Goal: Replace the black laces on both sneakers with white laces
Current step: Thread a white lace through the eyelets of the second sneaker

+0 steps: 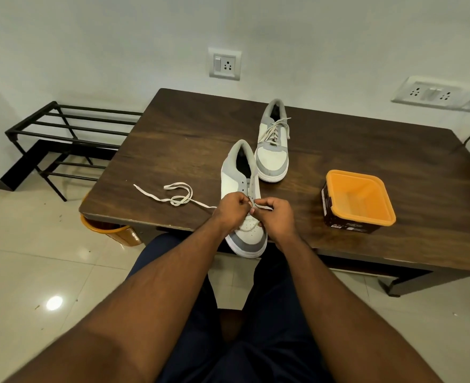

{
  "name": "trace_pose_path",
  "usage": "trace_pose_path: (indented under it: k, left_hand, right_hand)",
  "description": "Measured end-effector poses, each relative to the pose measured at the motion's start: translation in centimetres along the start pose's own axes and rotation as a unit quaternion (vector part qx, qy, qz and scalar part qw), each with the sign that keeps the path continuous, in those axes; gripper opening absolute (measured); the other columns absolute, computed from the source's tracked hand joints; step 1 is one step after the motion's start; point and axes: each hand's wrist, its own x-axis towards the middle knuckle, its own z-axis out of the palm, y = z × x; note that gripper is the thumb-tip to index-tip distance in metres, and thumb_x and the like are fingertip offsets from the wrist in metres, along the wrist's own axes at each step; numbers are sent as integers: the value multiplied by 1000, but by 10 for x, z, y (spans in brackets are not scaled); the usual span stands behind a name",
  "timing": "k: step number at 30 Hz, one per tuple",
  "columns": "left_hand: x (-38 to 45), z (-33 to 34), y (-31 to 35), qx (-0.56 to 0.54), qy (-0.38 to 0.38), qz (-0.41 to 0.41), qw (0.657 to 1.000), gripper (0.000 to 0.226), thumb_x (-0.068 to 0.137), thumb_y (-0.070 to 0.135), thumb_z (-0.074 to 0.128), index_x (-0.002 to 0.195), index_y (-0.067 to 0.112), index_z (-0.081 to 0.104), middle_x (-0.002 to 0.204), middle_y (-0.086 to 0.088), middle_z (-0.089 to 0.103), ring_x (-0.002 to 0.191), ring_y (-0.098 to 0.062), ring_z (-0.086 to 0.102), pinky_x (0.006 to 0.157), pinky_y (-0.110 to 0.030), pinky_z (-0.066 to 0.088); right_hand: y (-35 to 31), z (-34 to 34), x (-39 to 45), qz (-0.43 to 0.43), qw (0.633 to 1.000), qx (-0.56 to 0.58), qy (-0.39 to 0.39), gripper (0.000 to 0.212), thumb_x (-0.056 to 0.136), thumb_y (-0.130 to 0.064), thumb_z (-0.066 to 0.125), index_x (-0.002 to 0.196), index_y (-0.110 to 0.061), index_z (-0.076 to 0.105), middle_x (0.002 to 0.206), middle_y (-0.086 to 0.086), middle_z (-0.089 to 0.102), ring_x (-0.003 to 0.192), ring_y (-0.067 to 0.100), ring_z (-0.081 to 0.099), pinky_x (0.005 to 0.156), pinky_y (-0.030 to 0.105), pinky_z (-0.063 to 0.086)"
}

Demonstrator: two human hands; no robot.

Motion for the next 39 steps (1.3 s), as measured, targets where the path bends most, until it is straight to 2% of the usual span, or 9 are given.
trace_pose_path:
  k: [4, 8, 11, 17, 21, 24, 28, 34, 39]
  left_hand:
    - [-1, 5, -1, 44, 28, -11, 999, 9, 92, 15, 47, 85, 19, 52, 97, -14, 64, 84, -33, 63, 77, -45, 54]
    - [-5, -11, 1, -134, 100, -48, 985, 18, 96, 6, 33, 97, 14, 49, 89, -13, 59, 70, -25, 55, 61, -33, 51]
    - [3, -46, 21, -260, 157, -52, 951, 20, 102, 12, 29, 97, 15, 47, 73, -3, 53, 53, -14, 46, 41, -22, 37]
    - [35, -123, 69, -440, 287, -1, 851, 20, 105, 14, 25, 100, 18, 43, 73, -3, 55, 56, -13, 57, 46, -24, 44]
    - [21, -100, 35, -323, 227, 21, 919, 16, 102, 12, 42, 112, 24, 40, 98, 0, 65, 69, -14, 60, 56, -28, 47]
    - [1, -51, -5, -181, 170, -22, 968, 9, 93, 24, 64, 89, 15, 61, 80, -1, 67, 72, -19, 60, 67, -35, 50]
    - [-15, -12, -10, -197, 186, -107, 956, 51, 80, 52, 73, 55, 14, 51, 54, -1, 54, 54, -17, 49, 57, -32, 43]
    - [-7, -11, 17, -218, 189, -77, 955, 27, 83, 18, 76, 76, -6, 67, 73, -18, 69, 62, -18, 57, 75, -42, 59]
    - [1, -43, 70, -249, 211, 40, 945, 16, 85, 16, 74, 71, 15, 69, 69, -3, 68, 61, -11, 57, 66, -33, 55]
  right_hand:
    - [4, 1, 0, -6, 999, -25, 24, 25, 74, -11, 80, 98, -11, 74, 94, 4, 74, 86, 18, 68, 78, 33, 57]
    - [5, 2, -2, 6, 999, -25, 23, 24, 76, -10, 79, 99, -9, 72, 86, 4, 73, 72, 13, 65, 68, 31, 58]
    - [4, 3, -4, 17, 1000, -9, 23, 22, 79, -8, 77, 100, -6, 71, 82, 3, 70, 63, 7, 61, 52, 16, 49]
    - [1, 6, -4, 20, 999, -24, 30, 22, 80, -8, 76, 102, -4, 71, 85, 7, 72, 62, 8, 60, 51, 14, 47]
    - [1, 6, -4, 23, 999, -34, 28, 22, 81, -9, 75, 102, -5, 71, 82, 5, 70, 59, 6, 57, 52, 15, 46]
    - [2, 7, -3, 14, 998, -55, 32, 22, 80, -11, 76, 101, -6, 73, 82, 1, 70, 65, 8, 61, 64, 23, 52]
    - [2, 8, -2, -2, 996, -84, 30, 24, 80, -12, 76, 102, -7, 73, 91, 5, 73, 74, 13, 64, 75, 26, 53]
    - [2, 8, -6, 4, 994, -105, 27, 25, 81, -22, 76, 103, -11, 74, 95, 1, 74, 85, 12, 67, 80, 27, 54]
    - [-2, 11, -9, 6, 994, -95, 50, 24, 77, -33, 79, 89, -12, 75, 76, -7, 68, 70, 4, 61, 60, 12, 42]
